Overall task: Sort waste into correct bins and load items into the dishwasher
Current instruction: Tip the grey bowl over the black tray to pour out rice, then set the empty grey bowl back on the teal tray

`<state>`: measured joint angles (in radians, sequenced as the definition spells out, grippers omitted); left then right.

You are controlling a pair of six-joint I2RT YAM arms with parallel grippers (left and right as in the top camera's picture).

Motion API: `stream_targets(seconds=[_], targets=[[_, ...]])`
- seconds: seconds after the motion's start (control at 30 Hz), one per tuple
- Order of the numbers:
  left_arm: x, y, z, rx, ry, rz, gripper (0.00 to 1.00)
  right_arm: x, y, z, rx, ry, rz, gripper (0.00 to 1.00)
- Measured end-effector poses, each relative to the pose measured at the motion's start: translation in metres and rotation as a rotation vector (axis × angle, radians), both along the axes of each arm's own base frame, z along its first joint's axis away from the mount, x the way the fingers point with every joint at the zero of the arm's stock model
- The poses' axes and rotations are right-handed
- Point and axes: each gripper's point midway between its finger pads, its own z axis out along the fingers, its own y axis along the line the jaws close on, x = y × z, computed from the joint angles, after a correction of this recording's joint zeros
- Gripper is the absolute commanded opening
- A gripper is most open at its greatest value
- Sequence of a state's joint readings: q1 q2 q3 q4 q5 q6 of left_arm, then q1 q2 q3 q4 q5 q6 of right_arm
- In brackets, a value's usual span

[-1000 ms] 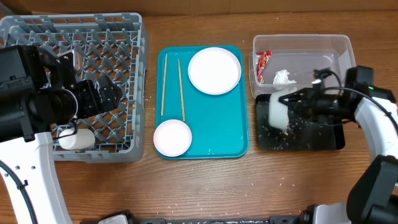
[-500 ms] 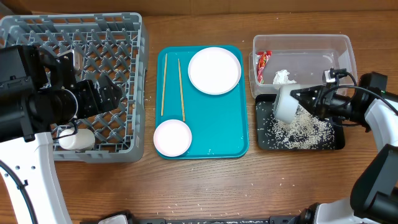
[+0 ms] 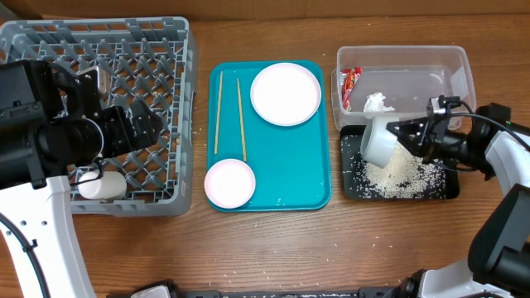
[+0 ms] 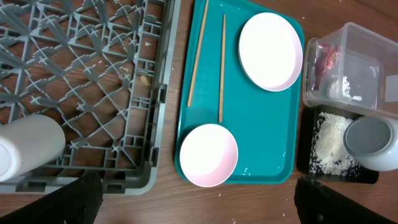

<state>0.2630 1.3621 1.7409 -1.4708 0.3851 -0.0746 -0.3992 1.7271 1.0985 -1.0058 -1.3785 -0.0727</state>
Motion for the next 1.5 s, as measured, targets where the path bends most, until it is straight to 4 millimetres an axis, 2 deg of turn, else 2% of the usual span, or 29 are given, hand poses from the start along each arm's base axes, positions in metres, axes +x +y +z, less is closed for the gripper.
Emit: stream_targets(seconds=[0.1,0.17,0.23,0.3,0.43,0.5,0.53,0.6,0.63,0.7,0.73,0.77,0.8,0.83,0.9,0.93,1.0,1.07,1.13,1.17,1.2,1.23,1.33,1.4,1.47,1.5], targets=[[0.0,0.0,0.0,0.0,-0.001,0.0,1.0,-0.007,0.004,0.005,0.039,0.003,0.008,0.04],[0.0,0.0,0.0,0.0,0.0,0.0,1.0,-0.003,0.002,-0.001,-0.006,-0.023,0.011,0.04],[0.0,0.0,0.0,0.0,0.0,0.0,1.0,-0.009,0.004,0.0,0.028,0.037,0.01,0.04],[0.0,0.0,0.0,0.0,0.0,0.0,1.0,-0.01,0.006,-0.001,0.007,0.011,0.022,0.04],[0.0,0.0,0.0,0.0,0.0,0.0,1.0,-0.027,0.022,0.001,-0.009,0.083,0.082,0.04],[0.0,0.0,0.0,0.0,0.0,0.0,1.0,-0.035,0.038,0.008,-0.094,0.025,0.164,0.04],[0.0,0.0,0.0,0.0,0.0,0.0,1.0,-0.042,0.055,0.01,-0.2,-0.039,0.256,0.04],[0.0,0.0,0.0,0.0,0.0,0.0,1.0,-0.052,0.08,0.009,-0.304,-0.102,0.37,0.04],[0.0,0.0,0.0,0.0,0.001,0.0,1.0,-0.058,0.099,0.005,-0.364,-0.144,0.449,0.04],[0.0,0.0,0.0,0.0,0.001,0.0,1.0,-0.07,0.131,-0.005,-0.447,-0.188,0.571,0.04],[0.0,0.0,0.0,0.0,0.001,0.0,1.0,-0.076,0.156,-0.02,-0.558,-0.232,0.655,0.04],[0.0,0.0,0.0,0.0,0.001,0.0,1.0,-0.077,0.161,-0.023,-0.585,-0.24,0.668,0.04],[0.0,0.0,0.0,0.0,0.001,0.0,1.0,-0.081,0.177,-0.031,-0.655,-0.268,0.706,0.04],[0.0,0.0,0.0,0.0,0.001,0.0,1.0,-0.083,0.198,-0.045,-0.8,-0.309,0.721,0.04],[0.0,0.0,0.0,0.0,0.001,0.0,1.0,-0.079,0.214,-0.058,-0.991,-0.357,0.677,0.04],[0.0,0.0,0.0,0.0,0.0,0.0,1.0,-0.07,0.22,-0.06,-1.09,-0.4,0.618,0.04],[0.0,0.0,0.0,0.0,0.0,0.0,1.0,-0.053,0.228,-0.06,-1.182,-0.464,0.527,0.04],[0.0,0.0,0.0,0.0,0.0,0.0,1.0,-0.04,0.228,-0.067,-1.251,-0.473,0.465,0.04],[0.0,0.0,0.0,0.0,0.0,0.0,1.0,-0.034,0.221,-0.086,-1.315,-0.432,0.452,0.04],[0.0,0.0,0.0,0.0,0.0,0.0,1.0,-0.034,0.22,-0.095,-1.331,-0.41,0.463,0.11],[0.0,0.0,0.0,0.0,0.0,0.0,1.0,-0.035,0.221,-0.1,-1.328,-0.397,0.473,0.37],[0.0,0.0,0.0,0.0,0.0,0.0,1.0,-0.037,0.222,-0.103,-1.322,-0.389,0.482,0.5],[0.0,0.0,0.0,0.0,0.0,0.0,1.0,-0.042,0.225,-0.104,-1.306,-0.378,0.502,0.58],[0.0,0.0,0.0,0.0,0.0,0.0,1.0,-0.052,0.221,-0.105,-1.31,-0.327,0.532,0.64],[0.0,0.0,0.0,0.0,0.0,0.0,1.0,-0.057,0.221,-0.096,-1.305,-0.295,0.544,0.67],[0.0,0.0,0.0,0.0,0.0,0.0,1.0,-0.054,0.226,-0.081,-1.288,-0.307,0.53,0.7]])
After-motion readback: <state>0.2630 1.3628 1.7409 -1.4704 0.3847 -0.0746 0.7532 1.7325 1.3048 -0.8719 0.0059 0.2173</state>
